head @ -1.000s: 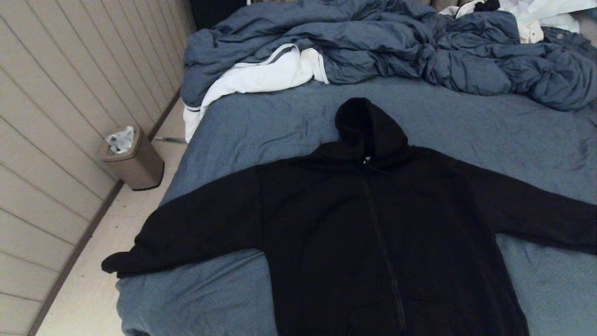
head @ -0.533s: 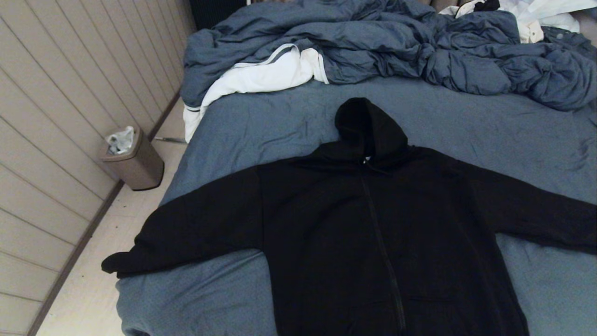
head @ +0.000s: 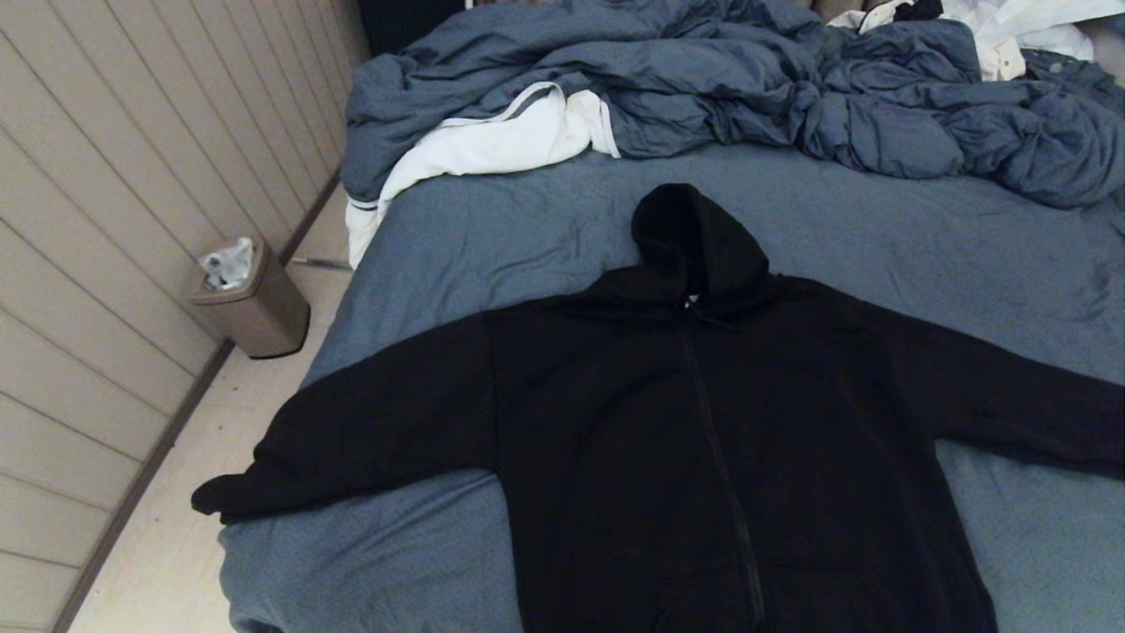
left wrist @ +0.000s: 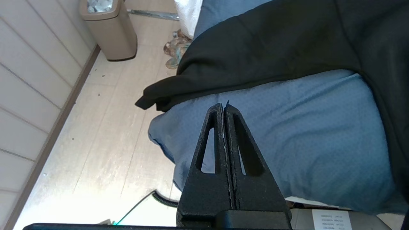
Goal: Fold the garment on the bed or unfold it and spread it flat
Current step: Fold the black sweatshirt
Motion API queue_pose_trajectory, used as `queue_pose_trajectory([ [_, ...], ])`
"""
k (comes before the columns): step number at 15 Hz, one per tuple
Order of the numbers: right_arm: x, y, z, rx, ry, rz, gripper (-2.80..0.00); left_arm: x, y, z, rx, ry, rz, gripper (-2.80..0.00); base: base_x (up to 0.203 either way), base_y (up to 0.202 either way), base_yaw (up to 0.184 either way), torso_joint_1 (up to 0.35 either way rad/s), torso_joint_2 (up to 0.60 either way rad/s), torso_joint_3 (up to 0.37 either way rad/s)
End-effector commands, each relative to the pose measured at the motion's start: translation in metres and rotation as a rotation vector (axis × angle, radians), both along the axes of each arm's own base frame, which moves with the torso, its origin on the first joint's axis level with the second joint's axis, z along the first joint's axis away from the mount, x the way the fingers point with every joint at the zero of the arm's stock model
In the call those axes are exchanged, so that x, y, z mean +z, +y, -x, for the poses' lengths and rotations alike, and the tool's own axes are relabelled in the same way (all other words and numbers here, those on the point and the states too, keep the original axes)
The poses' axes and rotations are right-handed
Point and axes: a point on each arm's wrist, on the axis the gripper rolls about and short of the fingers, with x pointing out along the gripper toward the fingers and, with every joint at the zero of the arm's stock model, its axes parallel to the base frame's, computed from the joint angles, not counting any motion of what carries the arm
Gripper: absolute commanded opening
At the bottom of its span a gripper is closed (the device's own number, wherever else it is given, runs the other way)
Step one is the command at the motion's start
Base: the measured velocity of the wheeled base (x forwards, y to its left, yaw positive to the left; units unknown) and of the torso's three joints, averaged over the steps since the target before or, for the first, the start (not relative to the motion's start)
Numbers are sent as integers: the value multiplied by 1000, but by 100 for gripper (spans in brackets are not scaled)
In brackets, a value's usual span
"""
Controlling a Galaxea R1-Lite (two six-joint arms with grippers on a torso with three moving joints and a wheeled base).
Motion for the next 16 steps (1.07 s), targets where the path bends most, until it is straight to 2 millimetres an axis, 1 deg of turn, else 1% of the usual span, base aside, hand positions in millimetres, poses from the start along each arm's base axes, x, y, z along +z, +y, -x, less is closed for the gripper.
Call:
queue_pose_trajectory([
  [1, -7, -16, 7, -27, 3, 10, -280, 0, 0, 0, 1, 0, 1, -280, 0, 0, 0, 0, 0, 0],
  [2, -9, -20, 7, -30, 4, 16, -280, 0, 0, 0, 1, 0, 1, -280, 0, 0, 0, 0, 0, 0],
  [3, -11, -30, 11, -47, 2, 23, -280, 0, 0, 0, 1, 0, 1, -280, 0, 0, 0, 0, 0, 0],
  [4, -12, -42, 23, -77, 3, 37, -280, 0, 0, 0, 1, 0, 2, -280, 0, 0, 0, 0, 0, 0],
  [5, -15, -50, 30, -82, 16, 53, -280, 0, 0, 0, 1, 0, 4, -280, 0, 0, 0, 0, 0, 0],
  [6, -17, -55, 35, -93, 17, 65, 0, 0, 0, 0, 1, 0, 4, -280, 0, 0, 0, 0, 0, 0],
  [8, -18, -65, 41, -107, -6, 116, 0, 0, 0, 0, 1, 0, 4, -280, 0, 0, 0, 0, 0, 0],
  [10, -21, -68, 47, -118, -5, 111, 0, 0, 0, 0, 1, -2, 4, -280, 0, 0, 0, 0, 0, 0],
  [14, -47, -76, 41, -113, 15, 64, 0, 0, 0, 0, 1, -2, 4, -280, 0, 0, 0, 0, 0, 0],
  [16, -54, -78, 36, -108, 10, 58, 0, 0, 0, 0, 1, 0, 4, -280, 0, 0, 0, 0, 0, 0],
])
